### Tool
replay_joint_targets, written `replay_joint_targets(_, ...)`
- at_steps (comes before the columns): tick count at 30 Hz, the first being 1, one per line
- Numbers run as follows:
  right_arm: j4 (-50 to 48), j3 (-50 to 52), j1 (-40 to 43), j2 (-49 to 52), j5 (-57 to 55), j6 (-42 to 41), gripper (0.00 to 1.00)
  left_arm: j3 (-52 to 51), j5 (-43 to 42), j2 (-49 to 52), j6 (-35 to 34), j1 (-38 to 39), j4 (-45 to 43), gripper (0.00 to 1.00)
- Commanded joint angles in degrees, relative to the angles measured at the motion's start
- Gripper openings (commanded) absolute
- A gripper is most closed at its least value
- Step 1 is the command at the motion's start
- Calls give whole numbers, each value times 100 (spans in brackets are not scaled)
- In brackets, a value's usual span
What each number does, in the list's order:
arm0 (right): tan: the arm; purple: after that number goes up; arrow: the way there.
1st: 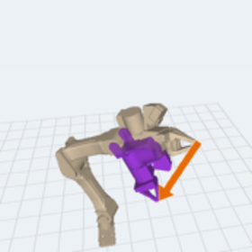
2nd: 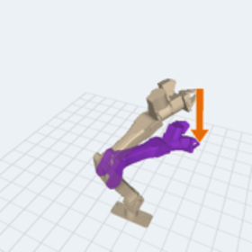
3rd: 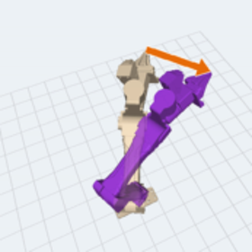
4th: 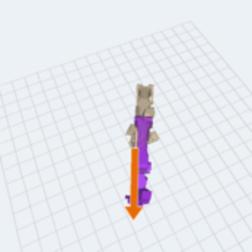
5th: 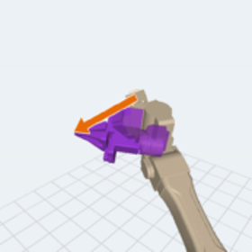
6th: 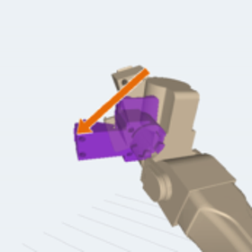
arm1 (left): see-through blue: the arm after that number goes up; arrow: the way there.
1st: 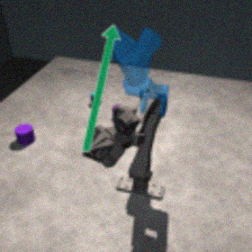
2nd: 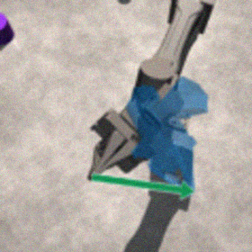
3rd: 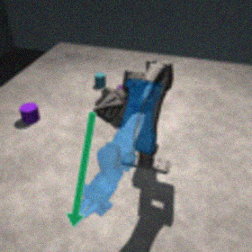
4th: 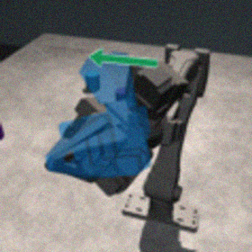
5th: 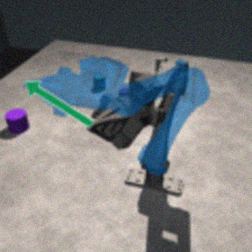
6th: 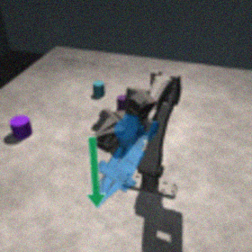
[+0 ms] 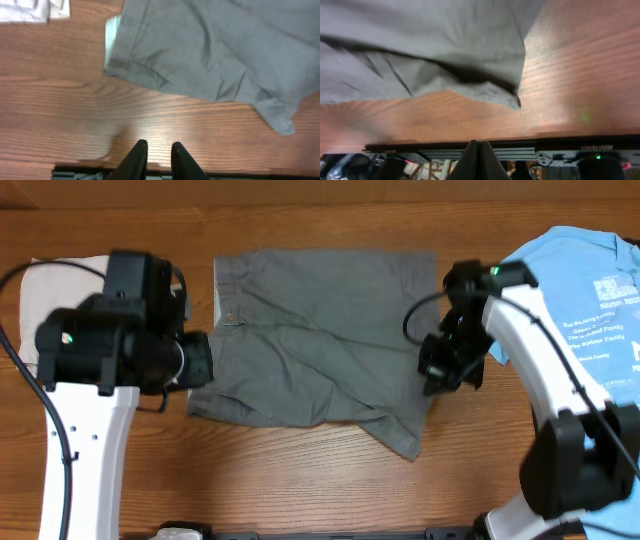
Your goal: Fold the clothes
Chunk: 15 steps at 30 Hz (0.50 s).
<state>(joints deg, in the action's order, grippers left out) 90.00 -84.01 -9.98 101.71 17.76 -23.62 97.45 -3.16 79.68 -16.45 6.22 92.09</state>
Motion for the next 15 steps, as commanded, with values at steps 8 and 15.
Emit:
replay_joint_targets(8,-2284,2621,-120,-1600,35,-1390,4,-2590,81,-90,-74,17,-1880,27)
replay_joint_targets(15,-3095,3112,-120,-1471,-153,-1410,55,-3119,85,109,-240,17,-2524,48)
